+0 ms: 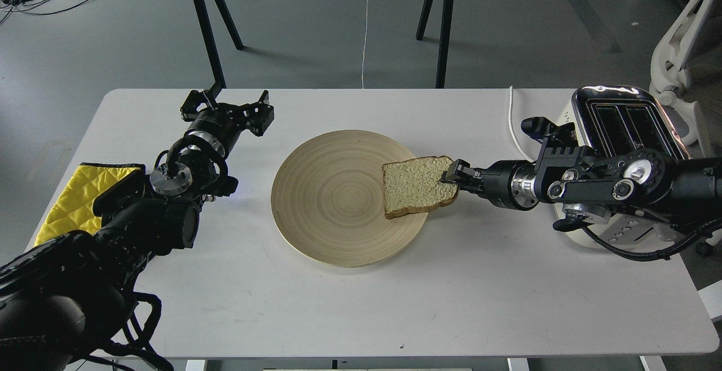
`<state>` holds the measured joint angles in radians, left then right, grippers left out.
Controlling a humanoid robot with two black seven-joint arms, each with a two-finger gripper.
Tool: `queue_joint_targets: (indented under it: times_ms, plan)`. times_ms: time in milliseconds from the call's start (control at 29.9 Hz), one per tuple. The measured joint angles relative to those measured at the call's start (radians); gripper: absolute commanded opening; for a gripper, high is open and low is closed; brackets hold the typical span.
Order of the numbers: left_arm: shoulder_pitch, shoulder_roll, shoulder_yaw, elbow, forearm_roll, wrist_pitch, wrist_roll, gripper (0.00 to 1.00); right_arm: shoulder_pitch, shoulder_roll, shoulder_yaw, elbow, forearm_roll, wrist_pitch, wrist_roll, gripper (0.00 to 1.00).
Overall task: Put bread in toaster with right arm
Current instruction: 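Close the right gripper on the bread edge and lift it, then carry the bread with the right gripper above the toaster slot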
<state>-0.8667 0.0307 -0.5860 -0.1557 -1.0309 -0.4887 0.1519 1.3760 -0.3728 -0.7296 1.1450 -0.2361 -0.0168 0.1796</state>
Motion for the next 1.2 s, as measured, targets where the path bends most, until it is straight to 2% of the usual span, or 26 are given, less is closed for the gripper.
queue_joint_targets:
  times_ms: [936, 1204]
  plan:
    - [0.000, 0.000, 0.000, -0.001, 0.000, 0.000, 0.000, 1.00, 0.014, -0.014, 0.142, 0.027, 0.001, -0.003, 0.014, 0.12]
    - [0.000, 0.000, 0.000, -0.001, 0.000, 0.000, 0.000, 1.00, 0.080, -0.061, 0.171, 0.057, 0.003, -0.003, 0.014, 0.11]
